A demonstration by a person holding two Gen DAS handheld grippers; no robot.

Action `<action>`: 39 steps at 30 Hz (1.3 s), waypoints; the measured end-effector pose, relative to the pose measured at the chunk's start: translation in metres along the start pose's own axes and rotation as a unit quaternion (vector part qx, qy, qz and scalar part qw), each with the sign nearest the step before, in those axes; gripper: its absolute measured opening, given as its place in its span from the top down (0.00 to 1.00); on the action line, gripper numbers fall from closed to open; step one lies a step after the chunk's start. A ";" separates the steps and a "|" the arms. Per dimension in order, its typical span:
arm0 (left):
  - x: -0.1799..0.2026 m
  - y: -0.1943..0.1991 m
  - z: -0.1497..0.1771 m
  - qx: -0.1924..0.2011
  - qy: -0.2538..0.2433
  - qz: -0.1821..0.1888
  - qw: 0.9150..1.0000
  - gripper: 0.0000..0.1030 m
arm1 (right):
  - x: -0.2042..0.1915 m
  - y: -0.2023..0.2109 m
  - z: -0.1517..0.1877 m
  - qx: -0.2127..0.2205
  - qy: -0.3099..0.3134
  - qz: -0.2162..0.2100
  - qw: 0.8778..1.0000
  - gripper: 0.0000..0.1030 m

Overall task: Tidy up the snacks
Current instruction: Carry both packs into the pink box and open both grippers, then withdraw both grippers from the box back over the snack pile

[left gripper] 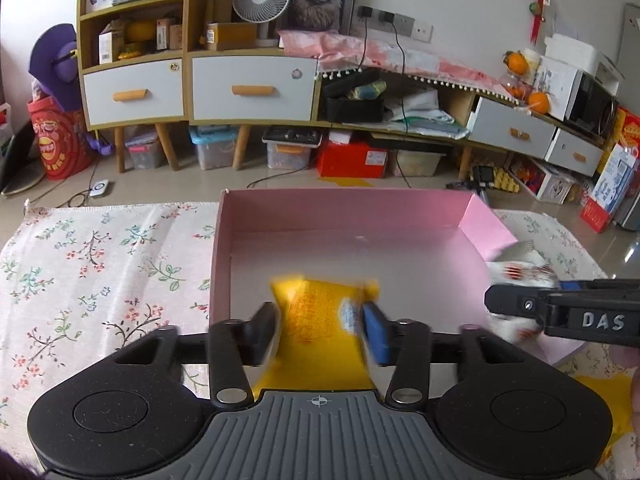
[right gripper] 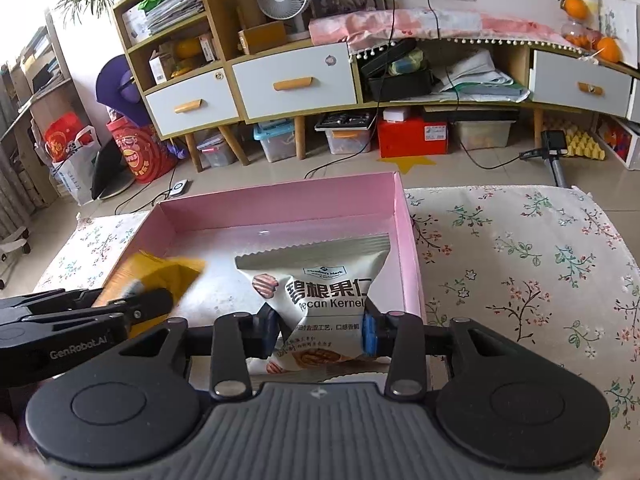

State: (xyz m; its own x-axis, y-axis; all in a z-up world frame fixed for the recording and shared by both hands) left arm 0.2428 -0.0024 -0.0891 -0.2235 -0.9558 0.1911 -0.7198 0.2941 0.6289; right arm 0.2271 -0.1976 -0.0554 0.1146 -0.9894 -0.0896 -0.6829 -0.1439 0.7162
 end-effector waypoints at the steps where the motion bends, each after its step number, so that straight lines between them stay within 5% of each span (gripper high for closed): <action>1: 0.000 0.002 0.000 0.003 -0.003 -0.004 1.000 0.36 | 0.001 0.000 -0.001 -0.001 -0.001 0.000 1.000 0.56; 3: 0.002 0.006 0.000 0.005 -0.006 -0.004 1.000 0.30 | 0.001 0.005 -0.003 0.006 -0.004 -0.001 1.000 0.46; 23: 0.031 0.077 0.025 -0.035 -0.038 -0.013 0.999 0.05 | 0.002 0.063 -0.001 0.027 0.028 0.025 0.999 0.07; 39: 0.033 0.125 0.083 -0.075 -0.017 -0.017 0.997 0.02 | 0.004 0.094 0.040 0.024 0.075 0.035 0.996 0.00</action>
State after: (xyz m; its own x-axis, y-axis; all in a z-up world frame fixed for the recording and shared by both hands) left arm 0.0907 0.0025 -0.0671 -0.2247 -0.9636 0.1450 -0.6210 0.2563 0.7407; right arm 0.1346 -0.2160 -0.0160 0.1698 -0.9832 0.0674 -0.7268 -0.0788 0.6823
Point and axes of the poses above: each gripper's, at about its wrist camera, not at the fingertips, and y roughly against the way its jaws point, x to its right, z to its underside, the point moved 8 cm from there along -y, roughly the way its jaws point, and after that the axes turned 8 degrees about z, right-handed, at the moved point
